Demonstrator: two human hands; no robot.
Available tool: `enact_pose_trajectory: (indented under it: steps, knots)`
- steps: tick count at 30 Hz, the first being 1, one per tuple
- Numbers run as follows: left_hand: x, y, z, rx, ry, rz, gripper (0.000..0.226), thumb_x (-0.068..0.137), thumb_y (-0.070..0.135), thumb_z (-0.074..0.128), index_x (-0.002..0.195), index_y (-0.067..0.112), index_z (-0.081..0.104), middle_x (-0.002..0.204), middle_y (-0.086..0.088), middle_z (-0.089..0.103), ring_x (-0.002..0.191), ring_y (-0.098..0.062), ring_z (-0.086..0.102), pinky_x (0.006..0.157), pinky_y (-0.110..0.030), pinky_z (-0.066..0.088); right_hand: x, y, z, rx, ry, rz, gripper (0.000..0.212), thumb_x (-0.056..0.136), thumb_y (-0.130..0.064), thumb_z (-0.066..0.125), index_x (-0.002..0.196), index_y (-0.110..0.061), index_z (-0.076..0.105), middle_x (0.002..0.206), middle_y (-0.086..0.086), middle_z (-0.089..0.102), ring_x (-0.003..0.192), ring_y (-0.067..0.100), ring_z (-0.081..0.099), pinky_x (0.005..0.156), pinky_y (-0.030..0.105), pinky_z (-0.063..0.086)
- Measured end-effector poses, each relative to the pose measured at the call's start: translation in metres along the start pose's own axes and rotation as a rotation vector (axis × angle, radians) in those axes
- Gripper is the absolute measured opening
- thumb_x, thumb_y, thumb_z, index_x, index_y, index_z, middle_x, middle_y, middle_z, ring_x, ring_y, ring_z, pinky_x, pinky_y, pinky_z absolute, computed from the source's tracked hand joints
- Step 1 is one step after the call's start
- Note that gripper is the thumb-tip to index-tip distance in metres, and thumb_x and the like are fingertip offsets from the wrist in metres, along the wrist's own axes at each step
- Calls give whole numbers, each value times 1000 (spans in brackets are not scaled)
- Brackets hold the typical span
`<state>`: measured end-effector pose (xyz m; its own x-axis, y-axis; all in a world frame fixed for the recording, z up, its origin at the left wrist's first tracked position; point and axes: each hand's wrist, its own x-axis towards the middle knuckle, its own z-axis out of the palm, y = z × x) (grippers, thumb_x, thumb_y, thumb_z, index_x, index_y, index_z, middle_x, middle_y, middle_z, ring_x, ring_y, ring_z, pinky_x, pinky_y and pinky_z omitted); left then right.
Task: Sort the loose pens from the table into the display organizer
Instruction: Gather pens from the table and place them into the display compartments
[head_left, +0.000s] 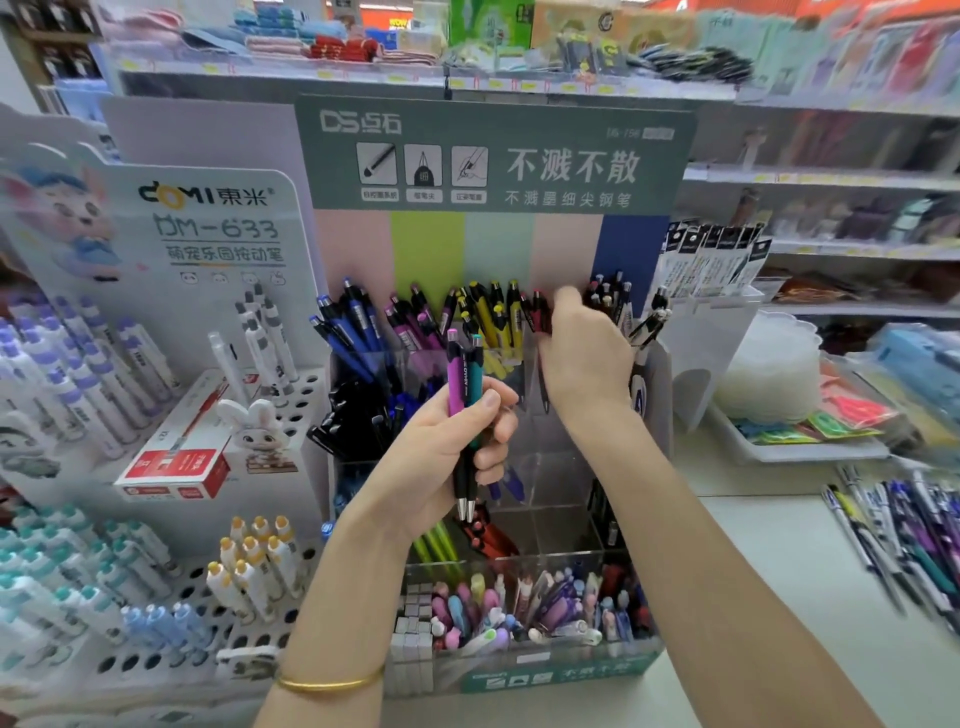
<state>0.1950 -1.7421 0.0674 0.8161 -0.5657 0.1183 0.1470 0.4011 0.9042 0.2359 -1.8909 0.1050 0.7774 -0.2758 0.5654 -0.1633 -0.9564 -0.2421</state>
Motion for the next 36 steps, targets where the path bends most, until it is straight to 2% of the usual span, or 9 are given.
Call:
enact_pose_trajectory:
  steps: [5, 10, 13, 17, 20, 23, 28, 32, 36]
  knots:
    - [-1, 0, -4, 31, -39, 2, 16, 95, 20, 52, 102, 6, 54, 66, 0, 48, 46, -6, 32, 40, -16, 29, -27, 2, -15, 471, 217, -144, 19, 90, -13, 62, 109, -9, 64, 94, 4, 68, 88, 19, 61, 74, 29, 48]
    - [-9, 3, -4, 97, -51, 3, 13, 94, 20, 55, 98, 8, 57, 65, 2, 49, 46, -5, 31, 40, -16, 26, -45, -4, -33, 1048, -471, -55, 17, 94, -26, 59, 90, -15, 70, 70, -5, 67, 60, 4, 59, 57, 22, 47]
    - [-14, 5, -6, 141, -45, -18, 12, 94, 19, 56, 97, 7, 56, 64, 3, 50, 46, -5, 32, 40, -16, 25, -49, -3, -30, 1135, -647, -23, 5, 89, -17, 66, 92, -16, 70, 73, -7, 68, 59, 2, 61, 57, 19, 49]
    - [-21, 6, -10, 133, -6, -73, 21, 90, 21, 52, 104, 6, 55, 65, 2, 49, 48, -5, 34, 41, -15, 27, -50, -3, -25, 1204, -613, 41, 4, 89, -12, 66, 87, -16, 67, 65, -10, 66, 60, 2, 60, 58, 18, 48]
    - [-24, 6, -12, 152, 47, -100, 20, 99, 15, 45, 112, 4, 55, 67, 1, 52, 47, -5, 36, 41, -16, 28, -54, -1, -21, 1246, -562, 113, 3, 91, -12, 62, 92, -12, 65, 75, -2, 69, 68, 8, 63, 58, 21, 50]
    - [-26, 4, -15, 223, 139, -100, 24, 102, 12, 43, 121, 4, 54, 70, 0, 60, 48, -7, 41, 40, -17, 32, -54, 6, -24, 1374, -338, 261, 4, 94, -12, 56, 97, -11, 59, 87, 3, 69, 75, 14, 67, 59, 22, 54]
    - [-24, 0, -15, 357, 248, -86, 18, 103, 12, 43, 112, 10, 58, 67, 3, 56, 47, -7, 33, 40, -17, 25, -49, 30, -32, 1072, 234, 248, 5, 96, -17, 56, 96, -21, 52, 86, -6, 61, 73, 6, 63, 62, 19, 53]
    - [-14, -8, -3, 338, 266, -138, 13, 97, 0, 47, 104, 11, 50, 66, 1, 47, 50, -9, 33, 43, -20, 24, -58, 39, -17, 573, 242, 79, 18, 90, -16, 65, 107, -9, 60, 86, -6, 61, 74, 9, 56, 68, 22, 45]
    - [-5, -12, 10, 177, 309, -213, 22, 91, -10, 25, 89, 8, 37, 65, -8, 44, 38, -9, 36, 37, -18, 23, -73, 32, 11, 258, 171, -19, 22, 82, -18, 74, 99, -8, 64, 80, 11, 68, 74, 30, 64, 57, 25, 38]
